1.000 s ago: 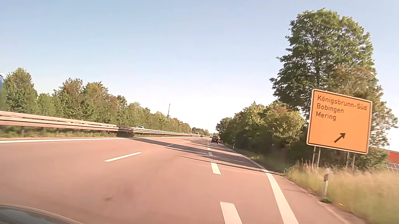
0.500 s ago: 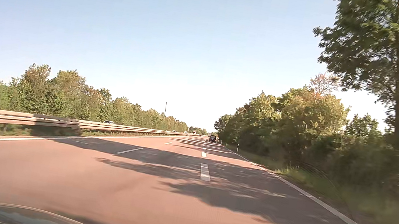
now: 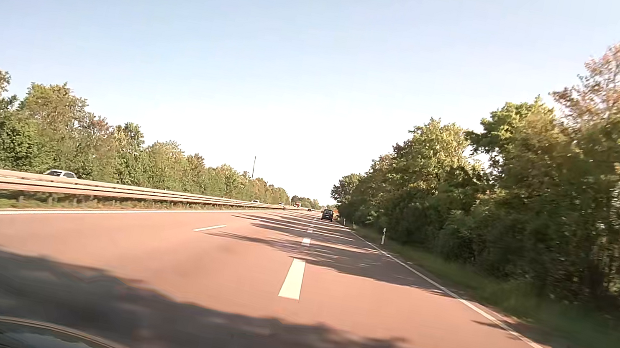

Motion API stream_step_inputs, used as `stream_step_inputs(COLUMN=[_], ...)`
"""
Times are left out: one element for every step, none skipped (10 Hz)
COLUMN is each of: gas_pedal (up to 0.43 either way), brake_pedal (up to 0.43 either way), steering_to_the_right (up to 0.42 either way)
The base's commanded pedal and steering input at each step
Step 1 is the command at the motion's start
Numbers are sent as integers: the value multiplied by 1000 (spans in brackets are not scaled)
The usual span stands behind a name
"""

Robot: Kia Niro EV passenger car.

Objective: Follow the waypoints while adhering to traffic rules and regulations

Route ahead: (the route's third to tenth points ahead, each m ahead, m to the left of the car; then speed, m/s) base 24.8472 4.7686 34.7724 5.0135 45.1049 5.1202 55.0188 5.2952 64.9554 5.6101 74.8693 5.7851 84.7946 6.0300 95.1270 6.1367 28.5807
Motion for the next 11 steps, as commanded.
stream_step_inputs(gas_pedal=[0, 0, 0, 0, 0, 0, 0, 0, 0, 0, 0], brake_pedal=[12, 12, 12, 12, 12, 12, 12, 12, 18, 37, 67], steering_to_the_right=[-1, -2, -3, -4, -5, -5, -5, -5, -5, -5, -4])
